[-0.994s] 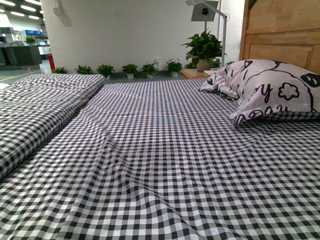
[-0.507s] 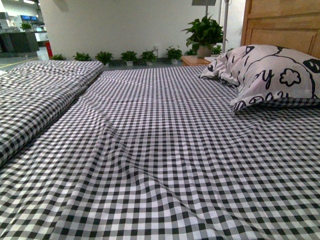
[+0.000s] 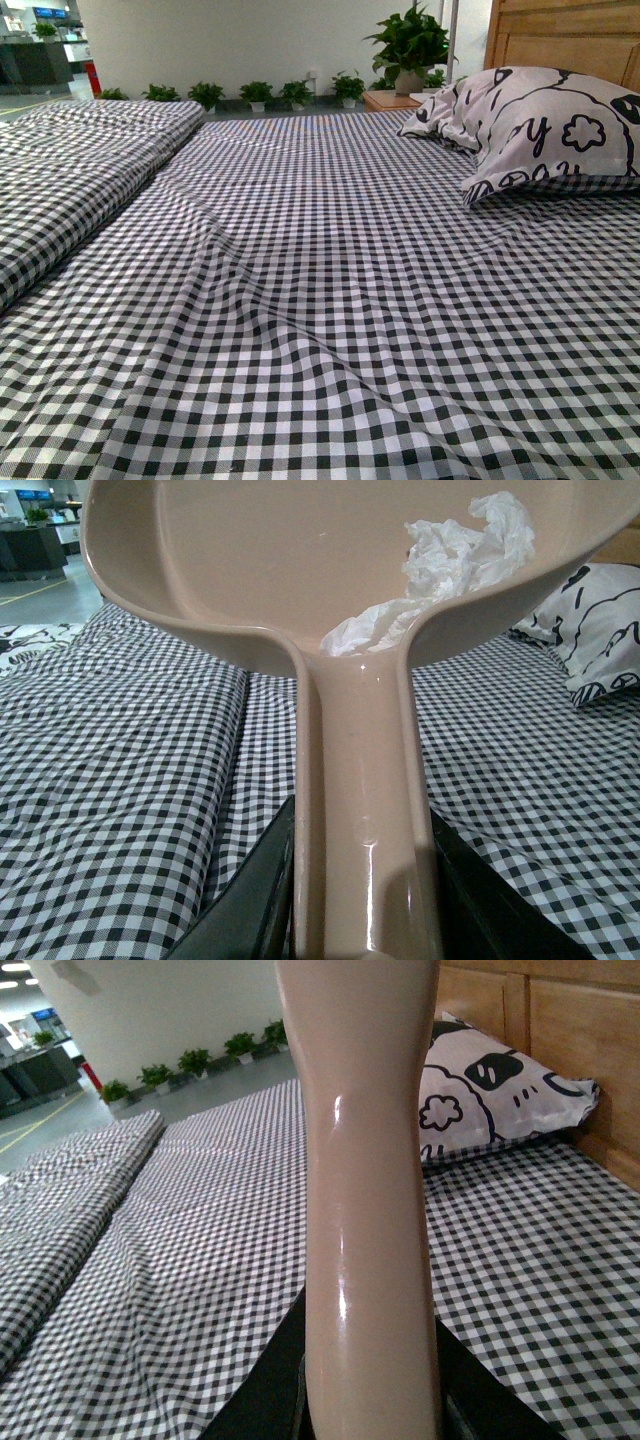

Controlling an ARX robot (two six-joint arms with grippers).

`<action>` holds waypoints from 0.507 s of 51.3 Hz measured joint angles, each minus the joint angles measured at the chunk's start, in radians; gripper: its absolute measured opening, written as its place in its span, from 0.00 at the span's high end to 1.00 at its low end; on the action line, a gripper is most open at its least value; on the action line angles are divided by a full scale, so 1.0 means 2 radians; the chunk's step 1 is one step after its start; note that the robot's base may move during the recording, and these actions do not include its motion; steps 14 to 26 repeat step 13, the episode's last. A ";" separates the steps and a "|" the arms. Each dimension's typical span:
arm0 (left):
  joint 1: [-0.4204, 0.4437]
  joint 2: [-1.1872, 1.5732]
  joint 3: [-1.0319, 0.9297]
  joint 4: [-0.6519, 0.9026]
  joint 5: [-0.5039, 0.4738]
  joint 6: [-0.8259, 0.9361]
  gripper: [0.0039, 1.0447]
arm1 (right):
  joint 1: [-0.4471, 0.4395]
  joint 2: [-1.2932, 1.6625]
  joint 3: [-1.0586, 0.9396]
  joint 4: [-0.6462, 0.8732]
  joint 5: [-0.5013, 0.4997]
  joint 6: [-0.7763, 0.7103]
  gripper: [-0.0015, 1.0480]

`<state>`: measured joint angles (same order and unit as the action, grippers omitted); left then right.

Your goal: Clean up trash

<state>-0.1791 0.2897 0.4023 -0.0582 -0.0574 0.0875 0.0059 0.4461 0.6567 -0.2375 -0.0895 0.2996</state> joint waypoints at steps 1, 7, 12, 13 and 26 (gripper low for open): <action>0.000 0.000 0.000 0.000 0.000 0.000 0.73 | 0.000 0.000 0.000 0.000 0.000 0.000 0.82; 0.000 0.000 0.000 0.000 0.000 0.000 0.73 | 0.000 0.000 0.000 0.000 0.000 0.000 0.82; 0.000 0.000 0.000 0.000 0.000 0.000 0.73 | 0.000 0.000 0.000 0.000 0.000 0.000 0.82; 0.000 0.000 0.000 0.000 0.000 0.000 0.73 | 0.000 0.000 0.000 0.000 0.000 0.000 0.82; 0.000 0.000 0.000 0.000 0.000 0.000 0.73 | 0.000 0.000 0.000 0.000 0.000 0.000 0.82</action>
